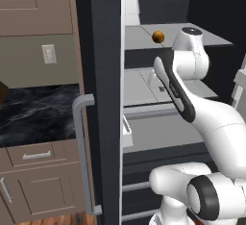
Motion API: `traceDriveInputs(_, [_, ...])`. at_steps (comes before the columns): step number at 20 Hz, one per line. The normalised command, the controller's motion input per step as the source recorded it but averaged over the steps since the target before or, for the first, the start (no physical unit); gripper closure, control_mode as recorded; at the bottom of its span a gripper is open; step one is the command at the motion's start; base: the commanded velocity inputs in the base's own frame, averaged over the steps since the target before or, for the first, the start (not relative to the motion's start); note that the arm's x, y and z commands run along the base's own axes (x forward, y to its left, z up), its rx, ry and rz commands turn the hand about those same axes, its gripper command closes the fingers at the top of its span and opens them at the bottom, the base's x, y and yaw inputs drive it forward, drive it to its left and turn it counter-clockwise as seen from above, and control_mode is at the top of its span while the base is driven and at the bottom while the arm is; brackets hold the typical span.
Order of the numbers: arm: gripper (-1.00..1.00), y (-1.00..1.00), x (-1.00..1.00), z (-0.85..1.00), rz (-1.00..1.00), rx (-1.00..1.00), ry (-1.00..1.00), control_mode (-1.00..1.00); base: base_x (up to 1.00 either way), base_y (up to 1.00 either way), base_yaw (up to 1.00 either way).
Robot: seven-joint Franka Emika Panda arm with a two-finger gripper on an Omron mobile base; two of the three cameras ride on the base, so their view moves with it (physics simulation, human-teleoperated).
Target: Pick the mango and orange from the fridge and place them inside the tupperware on the counter.
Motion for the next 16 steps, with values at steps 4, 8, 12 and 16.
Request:
traceDriveInputs(4, [-1.00, -0.18, 0.00, 0.00, 0.03, 0.00, 0.00, -1.00, 0.00, 0.00, 0.00])
traceDriveInputs(8, [-1.00, -0.45, 0.24, -0.05, -0.05, 0.00, -0.08, -1.00, 0.00, 0.00, 0.00])
traceDriveInputs(12, [-1.00, -0.27, 0.12, -0.11, -0.06, 0.00, -0.22, -1.00, 0.00, 0.00, 0.00])
traceDriveInputs(16, [-1.00, -0.28, 0.18, -0.06, 0.00, -0.05, -0.13, -1.00, 0.00, 0.00, 0.00])
